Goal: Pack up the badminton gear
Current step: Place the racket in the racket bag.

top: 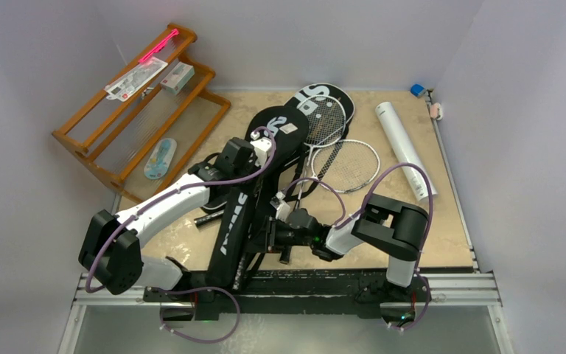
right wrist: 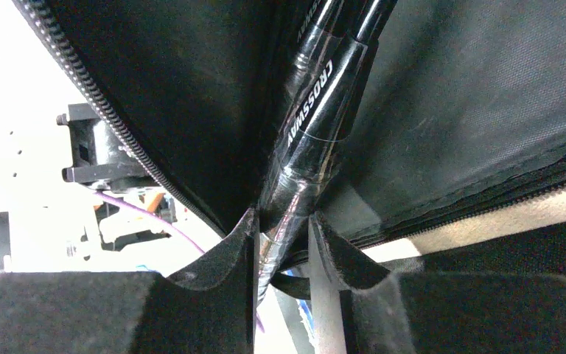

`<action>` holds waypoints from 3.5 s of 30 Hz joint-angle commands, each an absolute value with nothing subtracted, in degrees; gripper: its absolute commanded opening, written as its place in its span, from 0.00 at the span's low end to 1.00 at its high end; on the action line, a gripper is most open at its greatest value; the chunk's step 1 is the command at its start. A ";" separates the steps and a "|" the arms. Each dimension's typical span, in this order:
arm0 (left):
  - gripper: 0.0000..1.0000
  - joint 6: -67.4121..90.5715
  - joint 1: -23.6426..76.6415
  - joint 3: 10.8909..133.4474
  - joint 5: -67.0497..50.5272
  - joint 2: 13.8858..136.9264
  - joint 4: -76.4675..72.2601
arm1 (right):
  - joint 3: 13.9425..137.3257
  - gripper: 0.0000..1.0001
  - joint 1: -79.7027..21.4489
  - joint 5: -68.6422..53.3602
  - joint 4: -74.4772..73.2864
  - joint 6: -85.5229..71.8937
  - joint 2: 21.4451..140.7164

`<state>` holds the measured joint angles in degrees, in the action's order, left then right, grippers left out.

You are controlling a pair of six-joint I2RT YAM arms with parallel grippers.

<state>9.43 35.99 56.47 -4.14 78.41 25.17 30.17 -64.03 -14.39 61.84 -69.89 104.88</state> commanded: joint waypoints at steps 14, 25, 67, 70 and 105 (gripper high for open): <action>0.54 23.53 48.99 62.57 14.80 75.89 44.31 | 33.43 0.10 -61.32 -5.06 62.38 -59.93 102.45; 0.43 30.79 52.40 53.22 14.11 69.42 43.86 | 32.96 0.10 -61.31 -5.80 69.83 -59.16 105.24; 0.00 32.81 51.26 56.29 0.70 69.36 37.88 | 34.84 0.08 -57.35 -5.45 65.61 -56.01 100.15; 0.00 33.90 49.45 54.04 -4.22 67.53 32.89 | 35.01 0.08 -57.58 -5.06 68.19 -56.27 100.78; 0.00 35.62 39.96 41.42 -3.00 64.45 25.86 | 29.00 0.67 -44.83 4.74 30.20 -50.88 72.60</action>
